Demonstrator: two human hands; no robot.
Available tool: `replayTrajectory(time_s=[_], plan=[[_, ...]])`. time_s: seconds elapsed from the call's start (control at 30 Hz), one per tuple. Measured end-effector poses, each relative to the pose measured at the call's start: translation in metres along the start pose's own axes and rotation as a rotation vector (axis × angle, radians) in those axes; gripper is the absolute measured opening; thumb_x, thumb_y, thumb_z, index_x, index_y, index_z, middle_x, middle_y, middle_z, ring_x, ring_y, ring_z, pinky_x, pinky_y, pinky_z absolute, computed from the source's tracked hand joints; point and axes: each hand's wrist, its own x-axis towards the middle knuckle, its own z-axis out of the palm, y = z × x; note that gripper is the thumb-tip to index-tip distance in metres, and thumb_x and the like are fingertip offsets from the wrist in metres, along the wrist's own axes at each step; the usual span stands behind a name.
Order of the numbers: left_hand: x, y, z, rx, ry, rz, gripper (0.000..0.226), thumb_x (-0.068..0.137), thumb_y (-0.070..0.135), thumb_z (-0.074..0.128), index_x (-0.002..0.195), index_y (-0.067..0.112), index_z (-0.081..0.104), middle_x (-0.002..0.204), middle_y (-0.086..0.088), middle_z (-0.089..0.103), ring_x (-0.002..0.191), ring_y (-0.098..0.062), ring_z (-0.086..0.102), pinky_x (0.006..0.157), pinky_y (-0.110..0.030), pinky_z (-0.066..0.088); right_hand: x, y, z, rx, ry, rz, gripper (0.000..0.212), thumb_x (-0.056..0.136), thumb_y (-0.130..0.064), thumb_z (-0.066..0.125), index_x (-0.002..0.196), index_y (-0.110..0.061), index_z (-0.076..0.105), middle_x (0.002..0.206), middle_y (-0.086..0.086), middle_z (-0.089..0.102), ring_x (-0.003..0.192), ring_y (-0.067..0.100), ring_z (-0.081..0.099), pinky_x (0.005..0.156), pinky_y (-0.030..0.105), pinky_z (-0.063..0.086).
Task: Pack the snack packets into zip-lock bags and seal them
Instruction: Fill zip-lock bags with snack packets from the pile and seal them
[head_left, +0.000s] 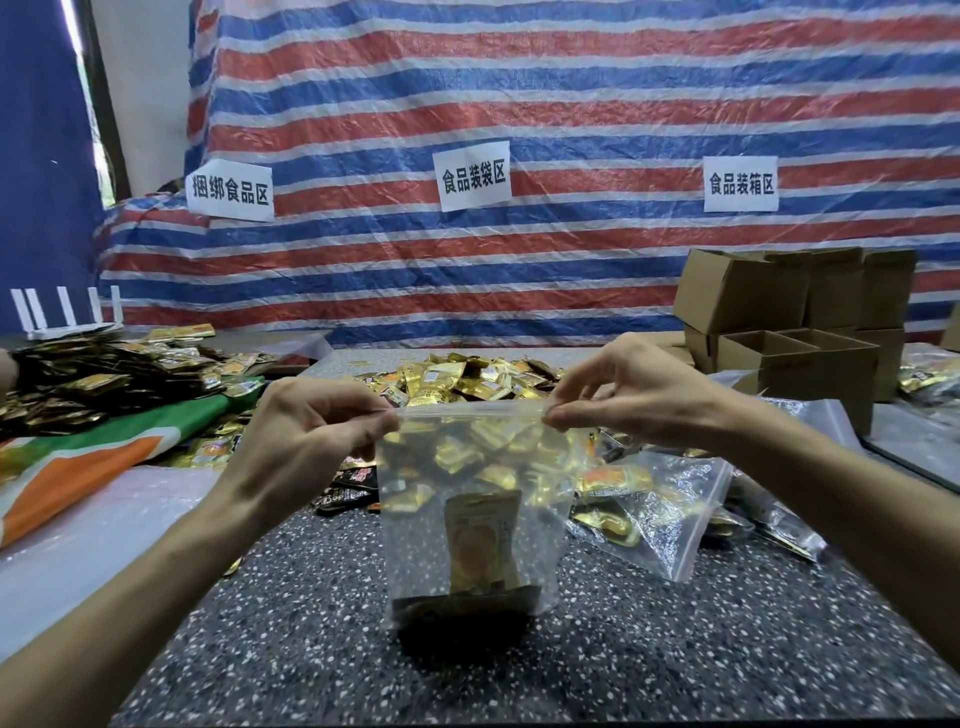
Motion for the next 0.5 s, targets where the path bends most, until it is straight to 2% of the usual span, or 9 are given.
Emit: replayTrajectory(time_s=[0.07, 0.17, 0.23, 0.27, 0.33, 0.4, 0.43, 0.5], plan=[[0.000, -0.001, -0.002, -0.005, 0.011, -0.012, 0.010, 0.077, 0.026, 0.069, 0.075, 0.025, 0.079, 0.070, -0.003, 0.073, 0.062, -0.018, 0.066, 0.055, -0.031, 0.052, -0.006, 0.006, -0.004, 0.003, 0.009, 0.005, 0.013, 0.086, -0.027, 0.075, 0.088, -0.014, 0.079, 0.075, -0.013, 0.074, 0.067, -0.003, 0.063, 0.061, 0.015, 0.049], [-0.002, -0.003, -0.003, 0.008, 0.012, -0.013, 0.010, 0.077, 0.026, 0.069, 0.074, 0.027, 0.078, 0.066, 0.000, 0.072, 0.060, -0.011, 0.063, 0.056, -0.032, 0.050, -0.015, 0.014, -0.007, 0.024, 0.017, 0.018, 0.012, 0.083, -0.033, 0.074, 0.086, -0.022, 0.077, 0.081, -0.009, 0.075, 0.073, 0.004, 0.066, 0.069, 0.028, 0.057], [-0.003, -0.004, 0.000, 0.011, 0.013, -0.013, 0.013, 0.083, 0.018, 0.073, 0.073, 0.026, 0.077, 0.066, -0.001, 0.071, 0.061, -0.013, 0.062, 0.059, -0.034, 0.049, -0.017, 0.017, -0.004, 0.025, 0.011, 0.023, 0.001, 0.084, -0.027, 0.075, 0.084, -0.027, 0.075, 0.080, -0.007, 0.074, 0.073, 0.005, 0.066, 0.070, 0.029, 0.057], [-0.003, -0.003, 0.002, 0.015, 0.017, -0.011, 0.019, 0.086, 0.011, 0.074, 0.072, 0.023, 0.076, 0.066, -0.002, 0.071, 0.061, -0.014, 0.061, 0.060, -0.034, 0.048, -0.017, 0.018, -0.003, 0.014, 0.033, 0.019, 0.005, 0.085, -0.024, 0.075, 0.082, -0.028, 0.075, 0.079, -0.007, 0.074, 0.073, 0.004, 0.066, 0.069, 0.028, 0.057], [-0.003, -0.001, 0.007, 0.031, 0.032, 0.008, 0.026, 0.088, 0.001, 0.069, 0.068, 0.018, 0.074, 0.063, -0.003, 0.067, 0.057, -0.011, 0.057, 0.056, -0.028, 0.044, -0.017, 0.020, 0.000, 0.020, 0.107, 0.013, 0.007, 0.085, -0.021, 0.076, 0.082, -0.027, 0.075, 0.078, -0.006, 0.075, 0.072, 0.006, 0.068, 0.070, 0.030, 0.059], [-0.004, 0.002, 0.011, 0.059, 0.048, 0.039, 0.026, 0.089, 0.001, 0.068, 0.068, 0.017, 0.072, 0.062, -0.002, 0.065, 0.054, -0.010, 0.054, 0.051, -0.022, 0.040, -0.022, 0.023, 0.006, 0.157, 0.178, 0.050, 0.003, 0.082, -0.025, 0.078, 0.083, -0.024, 0.075, 0.080, -0.004, 0.076, 0.071, 0.006, 0.069, 0.069, 0.029, 0.059], [-0.005, 0.004, 0.014, 0.064, 0.052, 0.052, 0.025, 0.089, 0.002, 0.068, 0.069, 0.017, 0.071, 0.062, -0.003, 0.065, 0.053, -0.012, 0.055, 0.049, -0.020, 0.039, -0.024, 0.024, 0.011, 0.235, 0.208, 0.083, 0.014, 0.078, -0.031, 0.080, 0.087, -0.022, 0.075, 0.084, -0.002, 0.076, 0.073, 0.008, 0.069, 0.070, 0.030, 0.059], [-0.006, 0.007, 0.022, 0.051, 0.044, 0.071, 0.021, 0.089, 0.002, 0.067, 0.072, 0.014, 0.070, 0.065, 0.000, 0.066, 0.055, -0.011, 0.055, 0.049, -0.015, 0.040, -0.031, 0.028, 0.023, 0.281, 0.228, 0.153, 0.048, 0.067, -0.046, 0.082, 0.107, -0.022, 0.071, 0.099, 0.000, 0.074, 0.084, 0.009, 0.070, 0.081, 0.036, 0.060]])
